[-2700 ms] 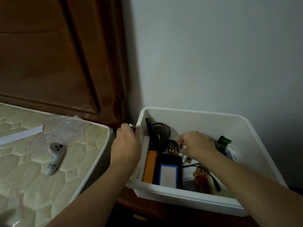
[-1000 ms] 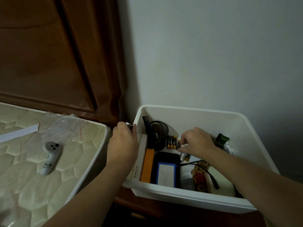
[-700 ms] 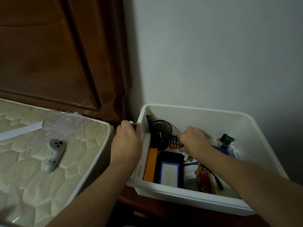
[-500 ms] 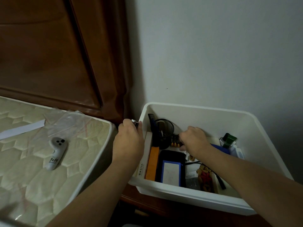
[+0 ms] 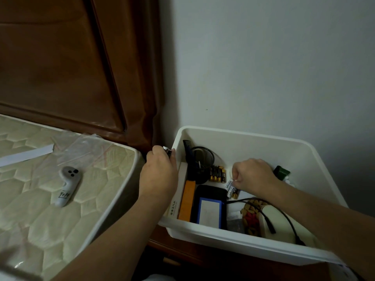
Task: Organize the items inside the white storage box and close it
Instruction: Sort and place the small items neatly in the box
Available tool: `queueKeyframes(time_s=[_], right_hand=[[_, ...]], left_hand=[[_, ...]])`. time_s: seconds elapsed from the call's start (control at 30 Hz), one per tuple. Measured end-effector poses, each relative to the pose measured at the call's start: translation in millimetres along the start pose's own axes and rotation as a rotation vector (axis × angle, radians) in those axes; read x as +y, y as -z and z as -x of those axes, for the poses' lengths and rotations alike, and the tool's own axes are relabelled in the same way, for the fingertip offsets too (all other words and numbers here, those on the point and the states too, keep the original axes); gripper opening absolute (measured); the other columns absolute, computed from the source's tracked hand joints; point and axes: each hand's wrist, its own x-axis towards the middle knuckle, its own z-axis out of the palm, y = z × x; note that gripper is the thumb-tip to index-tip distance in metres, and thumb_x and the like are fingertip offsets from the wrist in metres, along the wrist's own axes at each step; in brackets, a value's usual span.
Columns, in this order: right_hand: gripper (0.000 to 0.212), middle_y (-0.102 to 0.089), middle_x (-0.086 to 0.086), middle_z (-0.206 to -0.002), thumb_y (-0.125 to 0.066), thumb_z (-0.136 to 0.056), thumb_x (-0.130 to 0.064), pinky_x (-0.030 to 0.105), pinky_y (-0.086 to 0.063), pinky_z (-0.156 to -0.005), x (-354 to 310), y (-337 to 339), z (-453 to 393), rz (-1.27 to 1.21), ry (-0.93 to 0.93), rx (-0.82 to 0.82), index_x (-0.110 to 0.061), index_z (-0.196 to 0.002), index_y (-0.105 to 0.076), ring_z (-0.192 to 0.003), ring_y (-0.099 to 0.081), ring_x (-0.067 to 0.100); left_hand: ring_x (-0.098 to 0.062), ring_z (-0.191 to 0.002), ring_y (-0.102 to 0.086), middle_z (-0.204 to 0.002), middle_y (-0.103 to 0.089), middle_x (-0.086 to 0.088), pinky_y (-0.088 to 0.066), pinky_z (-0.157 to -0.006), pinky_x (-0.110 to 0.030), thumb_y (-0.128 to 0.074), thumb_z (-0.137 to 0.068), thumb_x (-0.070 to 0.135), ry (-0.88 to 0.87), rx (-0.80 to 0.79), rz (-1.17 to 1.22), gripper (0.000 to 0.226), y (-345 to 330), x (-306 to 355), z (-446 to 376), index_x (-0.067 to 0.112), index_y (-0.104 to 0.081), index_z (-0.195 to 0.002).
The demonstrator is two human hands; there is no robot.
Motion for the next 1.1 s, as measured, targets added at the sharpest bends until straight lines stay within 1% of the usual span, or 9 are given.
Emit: queueKeyframes(time_s=[0.1,0.17,0.23,0.37,0.53,0.77,0.9,0.97,1.1], right_hand=[[0.031,-0.072,-0.012,-0.095,-0.075,-0.084,-0.06,0.032,-0.049,-0.088,-1.2,-3.8,6.1,0.101,0.028,-0.02,-0.035,-0.102,-0.071,-0.093,-0.064,0.014],[0.033,-0.073,-0.009,-0.098,-0.072,-0.087,-0.061,0.032,-0.048,-0.087,-6.7,-6.1,6.7,0.125,0.025,-0.014,-0.033,-0.105,-0.073,-0.096,-0.066,0.017],[0.035,-0.073,-0.005,-0.1,-0.068,-0.09,-0.06,0.033,-0.043,-0.084,-14.8,-7.5,6.5,0.196,0.022,-0.008,-0.03,-0.107,-0.073,-0.098,-0.067,0.019],[0.034,-0.072,0.001,-0.111,-0.066,-0.095,-0.051,0.036,-0.041,-0.093,-28.3,-9.2,1.5,0.296,0.028,-0.053,-0.023,-0.115,-0.068,-0.105,-0.066,0.022],[0.029,-0.071,0.003,-0.119,-0.066,-0.098,-0.037,0.035,-0.041,-0.098,-33.1,-11.2,-3.2,0.317,0.055,-0.087,-0.023,-0.123,-0.069,-0.111,-0.067,0.023],[0.026,-0.072,0.001,-0.117,-0.068,-0.096,-0.037,0.034,-0.043,-0.093,-29.7,-19.1,-2.1,0.228,0.015,-0.062,-0.024,-0.118,-0.07,-0.108,-0.068,0.022],[0.021,-0.072,0.002,-0.112,-0.067,-0.098,-0.029,0.03,-0.041,-0.079,-28.2,-20.2,-4.1,0.236,-0.02,-0.04,-0.021,-0.118,-0.069,-0.102,-0.071,0.023],[0.019,-0.073,0.001,-0.109,-0.066,-0.099,-0.025,0.03,-0.04,-0.077,-26.2,-20.9,-5.8,0.234,-0.031,-0.024,-0.022,-0.118,-0.07,-0.1,-0.071,0.023],[0.017,-0.074,-0.002,-0.105,-0.067,-0.099,-0.028,0.028,-0.038,-0.073,-26.2,-22.8,-8.2,0.235,-0.059,-0.011,-0.025,-0.115,-0.071,-0.095,-0.072,0.021]], left_hand=[[-0.006,-0.063,-0.052,-0.087,-0.053,0.003,-0.032,-0.049,-0.016,-0.043,-0.109,0.043,0.007,-0.004,0.008,0.025,1.4,1.0,0.6,0.019,-0.047,-0.104],[-0.006,-0.064,-0.052,-0.09,-0.056,0.0,-0.034,-0.05,-0.017,-0.043,-0.109,0.043,-0.001,-0.004,-0.001,0.027,2.2,1.7,0.7,0.017,-0.049,-0.105],[-0.006,-0.065,-0.053,-0.092,-0.057,-0.002,-0.036,-0.05,-0.018,-0.042,-0.109,0.044,-0.007,-0.006,-0.012,0.029,2.7,2.3,1.2,0.015,-0.05,-0.107],[-0.006,-0.067,-0.054,-0.095,-0.058,-0.003,-0.039,-0.051,-0.019,-0.041,-0.109,0.044,0.0,-0.015,-0.024,0.031,4.0,2.2,1.6,0.015,-0.051,-0.11],[-0.005,-0.067,-0.052,-0.094,-0.057,-0.002,-0.035,-0.051,-0.017,-0.041,-0.109,0.043,0.01,-0.016,-0.022,0.029,3.1,2.3,0.3,0.016,-0.05,-0.109],[-0.007,-0.066,-0.053,-0.095,-0.058,-0.003,-0.035,-0.05,-0.018,-0.042,-0.109,0.043,0.005,-0.017,-0.017,0.029,3.5,2.3,1.0,0.015,-0.05,-0.109],[-0.007,-0.067,-0.055,-0.096,-0.058,-0.003,-0.037,-0.05,-0.017,-0.042,-0.11,0.043,0.006,-0.02,-0.015,0.028,4.2,2.8,1.4,0.016,-0.05,-0.11],[-0.007,-0.066,-0.054,-0.096,-0.058,-0.002,-0.035,-0.05,-0.017,-0.042,-0.11,0.043,0.01,-0.02,-0.022,0.028,4.3,3.4,1.4,0.016,-0.05,-0.109],[-0.006,-0.066,-0.053,-0.094,-0.058,-0.003,-0.035,-0.05,-0.018,-0.041,-0.109,0.044,0.009,-0.023,-0.039,0.029,4.8,4.3,1.0,0.016,-0.049,-0.108]])
